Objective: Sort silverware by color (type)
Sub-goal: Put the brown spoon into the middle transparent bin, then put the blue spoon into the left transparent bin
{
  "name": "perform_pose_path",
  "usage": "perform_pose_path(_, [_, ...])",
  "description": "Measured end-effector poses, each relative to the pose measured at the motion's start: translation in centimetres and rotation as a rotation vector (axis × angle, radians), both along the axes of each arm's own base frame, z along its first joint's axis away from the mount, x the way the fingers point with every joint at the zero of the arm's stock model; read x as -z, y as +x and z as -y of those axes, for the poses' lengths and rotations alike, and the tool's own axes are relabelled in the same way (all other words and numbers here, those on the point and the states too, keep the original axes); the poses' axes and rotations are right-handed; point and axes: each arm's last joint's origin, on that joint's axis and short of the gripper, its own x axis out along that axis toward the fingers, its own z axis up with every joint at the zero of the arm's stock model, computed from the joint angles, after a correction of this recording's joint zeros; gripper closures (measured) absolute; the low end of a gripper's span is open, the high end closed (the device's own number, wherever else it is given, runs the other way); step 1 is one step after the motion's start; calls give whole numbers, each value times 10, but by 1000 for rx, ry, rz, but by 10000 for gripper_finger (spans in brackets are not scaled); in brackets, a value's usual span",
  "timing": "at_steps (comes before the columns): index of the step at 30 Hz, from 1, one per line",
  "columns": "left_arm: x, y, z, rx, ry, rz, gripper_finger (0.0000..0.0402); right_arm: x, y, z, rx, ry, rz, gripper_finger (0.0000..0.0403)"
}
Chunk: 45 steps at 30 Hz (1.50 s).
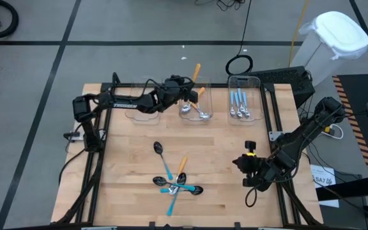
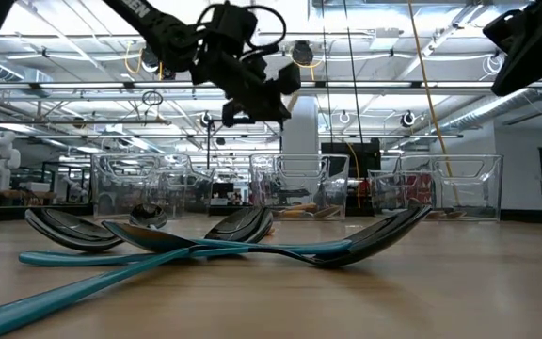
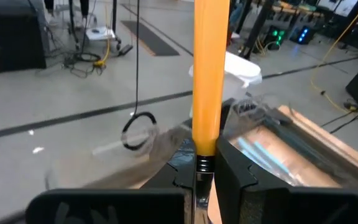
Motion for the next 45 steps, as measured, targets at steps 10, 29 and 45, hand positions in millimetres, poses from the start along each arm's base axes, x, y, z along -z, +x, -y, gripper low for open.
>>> perform_pose_path(10, [46,13,-7,-36,-62,-55,358,-1,1,2,-20,-80,23,399])
perform_pose_path(29, [71,34,-5,-42,-23,-117,347,-5,11,15,101,-230,137,399])
perform_pose_path(45, [53,45,-4,-28,-42,-223,283,-6,13,16,113,-219,143,399])
